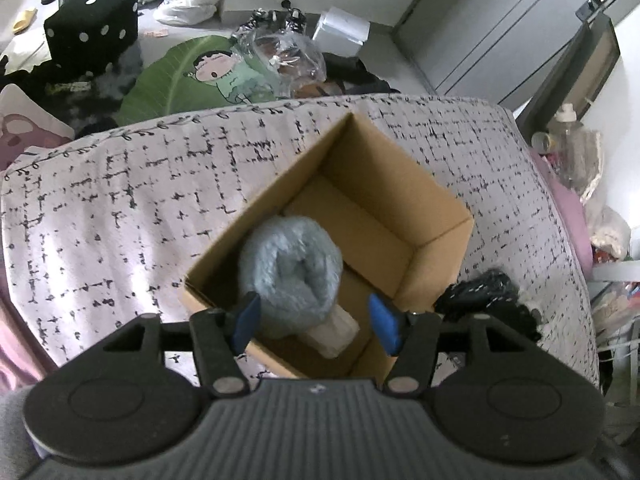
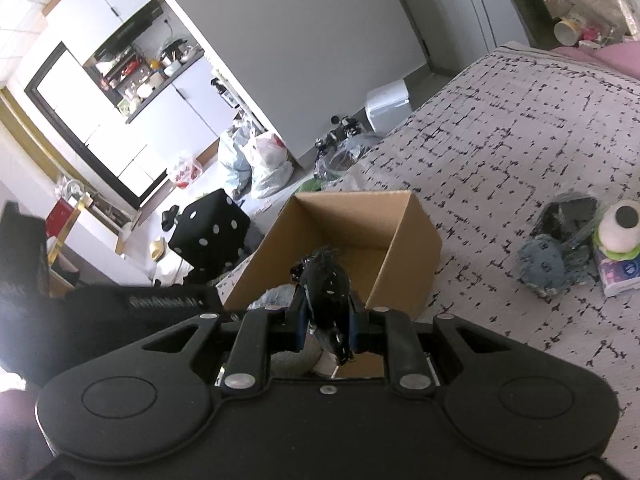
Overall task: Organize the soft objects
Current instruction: 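Release the white ball into the box with the left tool while the right tool drops the black plush in, then move both open tools from the box back to the remaining toys on the bed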
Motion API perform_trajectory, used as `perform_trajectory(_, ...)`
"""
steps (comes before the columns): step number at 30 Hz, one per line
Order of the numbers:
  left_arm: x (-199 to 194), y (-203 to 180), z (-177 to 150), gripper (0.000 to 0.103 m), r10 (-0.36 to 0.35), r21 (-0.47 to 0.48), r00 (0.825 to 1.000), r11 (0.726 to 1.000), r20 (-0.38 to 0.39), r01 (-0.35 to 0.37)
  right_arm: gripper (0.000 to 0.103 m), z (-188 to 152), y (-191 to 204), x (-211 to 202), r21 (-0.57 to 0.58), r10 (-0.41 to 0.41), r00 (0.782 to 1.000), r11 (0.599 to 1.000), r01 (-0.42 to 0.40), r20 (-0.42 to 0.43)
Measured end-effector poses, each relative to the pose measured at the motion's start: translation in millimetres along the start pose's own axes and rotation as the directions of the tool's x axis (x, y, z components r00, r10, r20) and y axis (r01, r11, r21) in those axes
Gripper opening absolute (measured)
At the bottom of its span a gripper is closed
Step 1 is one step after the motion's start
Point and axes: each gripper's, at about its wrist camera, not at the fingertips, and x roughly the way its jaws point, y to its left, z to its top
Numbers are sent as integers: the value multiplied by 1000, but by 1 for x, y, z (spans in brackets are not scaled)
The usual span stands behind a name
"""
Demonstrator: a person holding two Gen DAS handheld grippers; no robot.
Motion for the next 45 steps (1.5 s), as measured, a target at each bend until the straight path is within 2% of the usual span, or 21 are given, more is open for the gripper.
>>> perform_trajectory(3, -5, 3, 3, 59, -2, -9, 1000, 1000, 9, 2, 28, 0, 3, 2, 1, 6, 1000, 1000, -6, 1)
perform_trajectory(4, -7, 3, 3, 59, 0, -9, 1000, 1000, 11, 0, 34, 1, 4, 3, 0, 2, 1000, 1000, -2, -10)
perform_trajectory(5, -9, 3, 3, 59, 2, -7, 1000, 1000, 14, -2, 44, 1, 4, 1, -2, -9, 1000, 1000, 9, -5)
perform_trajectory(6, -10, 3, 4, 60, 5, -2, 1000, 1000, 14, -5, 47, 1, 4, -2, -4, -23, 1000, 1000, 23, 7)
perform_trajectory(12, -19, -3, 3, 77, 14, 32, 999, 999, 29, -14, 47, 7, -7, -17, 44, -42, 999, 998, 41, 18)
perform_trajectory(15, -23, -9, 1, 79, 23, 43, 999, 999, 40, -25, 49, 8, -13, -23, 60, -60, 998, 996, 59, 19)
perform_trajectory(18, -26, -15, -1, 80, 29, 61, 999, 998, 45, -31, 56, 8, -16, -27, 52, -78, 997, 996, 78, 10)
perform_trajectory(23, -31, -28, -3, 84, 34, 84, 998, 996, 59, -39, 57, 9, -20, -39, 9, -106, 994, 994, 107, -33)
perform_trajectory(27, -36, -42, -5, 85, 30, 113, 997, 993, 74, -38, 67, 17, -25, -57, 6, -116, 993, 993, 117, -19)
perform_trajectory(31, -43, -56, -9, 89, 8, 140, 996, 990, 91, -21, 69, 28, -28, -69, -24, -135, 991, 991, 135, -17)
perform_trajectory(33, -45, -62, -10, 91, 1, 150, 996, 989, 94, -15, 79, 33, -30, -73, -37, -131, 991, 991, 130, -28)
perform_trajectory(38, -47, -78, -16, 97, -12, 183, 994, 983, 109, -8, 95, 42, -40, -84, -66, -126, 992, 990, 124, -20)
perform_trajectory(42, -50, -92, -21, 100, -23, 220, 992, 975, 127, -6, 101, 43, -60, -96, -48, -133, 991, 990, 134, 33)
perform_trajectory(45, -48, -103, -26, 100, -16, 255, 991, 967, 135, -19, 102, 38, -82, -95, 8, -152, 987, 988, 151, 52)
